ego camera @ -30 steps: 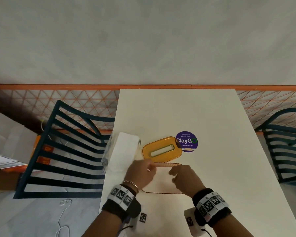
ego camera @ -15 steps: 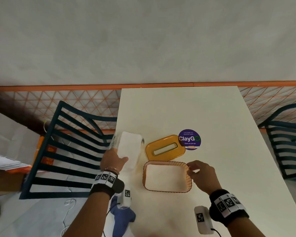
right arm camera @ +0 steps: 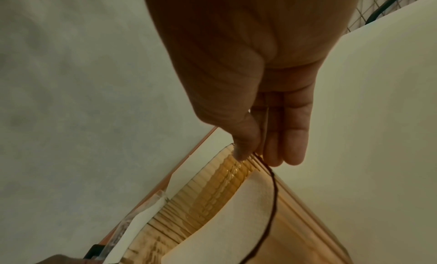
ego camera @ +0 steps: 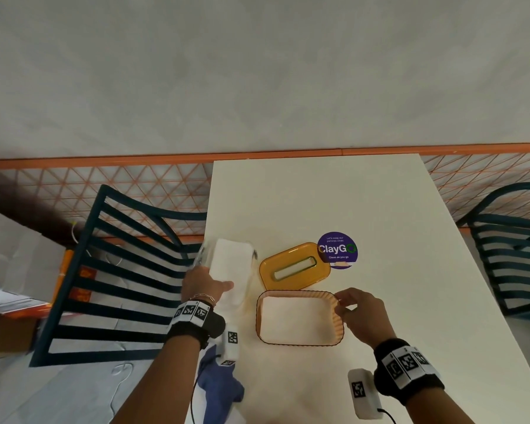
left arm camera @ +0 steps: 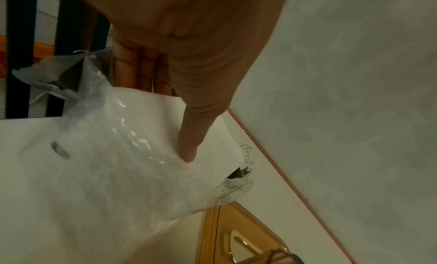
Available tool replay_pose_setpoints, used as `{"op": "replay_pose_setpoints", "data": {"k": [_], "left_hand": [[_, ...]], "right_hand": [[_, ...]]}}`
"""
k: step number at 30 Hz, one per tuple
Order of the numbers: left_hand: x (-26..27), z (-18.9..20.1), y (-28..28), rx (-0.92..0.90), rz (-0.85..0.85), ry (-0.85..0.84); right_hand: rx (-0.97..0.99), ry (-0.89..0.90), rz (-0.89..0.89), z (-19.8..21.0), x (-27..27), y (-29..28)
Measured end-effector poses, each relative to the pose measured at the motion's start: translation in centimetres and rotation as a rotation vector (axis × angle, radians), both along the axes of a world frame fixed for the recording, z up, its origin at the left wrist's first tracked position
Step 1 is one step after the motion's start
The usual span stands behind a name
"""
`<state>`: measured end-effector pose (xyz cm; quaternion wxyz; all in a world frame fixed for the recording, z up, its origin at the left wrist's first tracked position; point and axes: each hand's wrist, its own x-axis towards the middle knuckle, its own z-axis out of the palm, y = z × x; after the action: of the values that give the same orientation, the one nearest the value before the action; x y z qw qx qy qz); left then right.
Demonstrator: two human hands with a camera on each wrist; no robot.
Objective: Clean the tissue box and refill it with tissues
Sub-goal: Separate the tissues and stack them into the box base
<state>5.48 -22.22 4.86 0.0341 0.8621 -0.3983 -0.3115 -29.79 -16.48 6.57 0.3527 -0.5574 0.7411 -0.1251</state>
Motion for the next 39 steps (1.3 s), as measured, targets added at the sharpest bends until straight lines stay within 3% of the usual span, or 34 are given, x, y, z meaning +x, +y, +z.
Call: {"op": "replay_pose_setpoints", "data": {"k": [9, 16, 24, 28, 31, 35, 39], "left_hand": [[-0.5, 0.3, -0.7, -0.057, 0.104, 0.173], [0.4, 0.0, -1.1, -0.033, 0.072, 0.306], [1.2, 0.8, 0.2, -0.216, 0.24, 0.729], [1.2, 3.0, 1.9, -0.327, 0.247, 0.882], [1.0, 5.3, 2.8, -0.319, 0.147, 0.892], [-0.1, 8.6, 3.4, -0.134, -0.182, 0.881], [-2.5, 10.2, 3.6, 0.058, -0.475, 0.824]], "right_hand": [[0.04, 0.059, 0.03, 0.3, 0.4, -0.4], [0.05, 0.074, 0.037, 0.6, 0.4, -0.6], [0.014, 0.158, 0.035, 2.8, 1.7, -1.6], [-0.091, 0.07, 0.116, 5.5, 4.5, -3.3], [-0.04, -0.172, 0.204, 7.7, 7.0, -4.3], [0.112, -0.551, 0.269, 9.6, 9.3, -4.9], [0.249, -0.542, 0.362, 10.9, 8.8, -5.3]]}}
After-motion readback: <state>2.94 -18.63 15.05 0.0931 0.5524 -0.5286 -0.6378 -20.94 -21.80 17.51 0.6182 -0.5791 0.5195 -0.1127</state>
